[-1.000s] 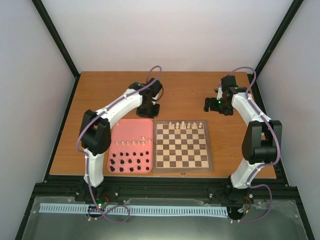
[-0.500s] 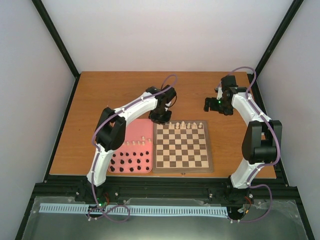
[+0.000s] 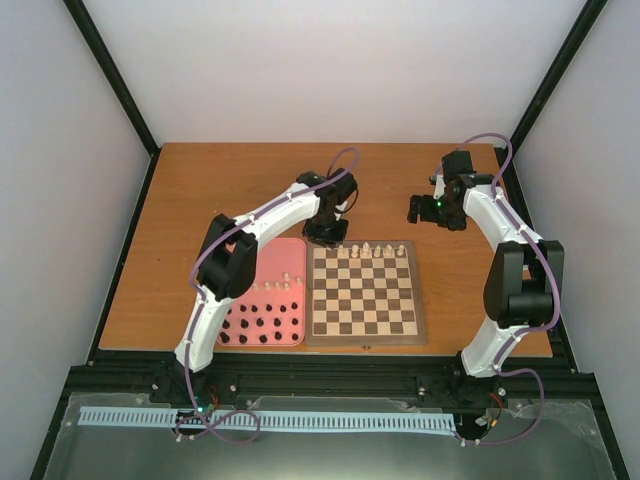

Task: Set up the chess pieces on the board
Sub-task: Place the chess piece on the chessboard.

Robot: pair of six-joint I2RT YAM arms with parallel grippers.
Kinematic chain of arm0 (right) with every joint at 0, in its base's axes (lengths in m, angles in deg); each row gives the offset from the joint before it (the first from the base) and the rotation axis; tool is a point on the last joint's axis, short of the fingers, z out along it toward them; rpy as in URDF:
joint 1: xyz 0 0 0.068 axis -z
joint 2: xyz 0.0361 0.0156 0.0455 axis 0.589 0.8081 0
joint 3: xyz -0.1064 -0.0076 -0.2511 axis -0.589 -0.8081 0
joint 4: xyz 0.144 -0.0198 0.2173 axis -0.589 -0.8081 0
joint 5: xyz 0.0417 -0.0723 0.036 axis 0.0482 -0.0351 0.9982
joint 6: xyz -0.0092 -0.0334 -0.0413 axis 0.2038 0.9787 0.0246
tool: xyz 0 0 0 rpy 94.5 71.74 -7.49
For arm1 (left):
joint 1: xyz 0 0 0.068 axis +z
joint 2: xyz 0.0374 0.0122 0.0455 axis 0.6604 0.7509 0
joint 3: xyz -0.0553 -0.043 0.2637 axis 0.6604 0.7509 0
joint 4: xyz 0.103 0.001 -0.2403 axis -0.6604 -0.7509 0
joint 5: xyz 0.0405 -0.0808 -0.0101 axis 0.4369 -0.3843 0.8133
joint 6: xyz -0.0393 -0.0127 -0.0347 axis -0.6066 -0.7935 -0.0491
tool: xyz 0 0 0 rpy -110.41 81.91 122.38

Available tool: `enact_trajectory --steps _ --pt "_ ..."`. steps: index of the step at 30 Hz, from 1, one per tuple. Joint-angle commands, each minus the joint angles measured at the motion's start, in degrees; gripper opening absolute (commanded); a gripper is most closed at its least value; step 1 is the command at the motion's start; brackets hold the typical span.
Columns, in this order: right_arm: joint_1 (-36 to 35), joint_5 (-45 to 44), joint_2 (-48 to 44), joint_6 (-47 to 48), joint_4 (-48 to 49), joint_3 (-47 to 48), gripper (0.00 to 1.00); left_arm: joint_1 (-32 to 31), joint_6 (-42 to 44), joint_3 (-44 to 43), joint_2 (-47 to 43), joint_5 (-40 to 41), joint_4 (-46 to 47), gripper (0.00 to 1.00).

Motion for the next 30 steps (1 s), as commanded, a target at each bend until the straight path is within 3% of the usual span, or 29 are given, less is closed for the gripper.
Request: enact_trajectory --steps 1,30 --pt "0.54 -0.20 0.65 0.61 0.35 0.72 1.00 -0.98 -0.51 -1.88 0.55 -1.15 -0.89 0.12" --pt "0.54 0.13 0.38 0.70 0.35 0.45 1.00 -1.56 -0.09 -1.52 2.58 -1.17 -0.89 0.19"
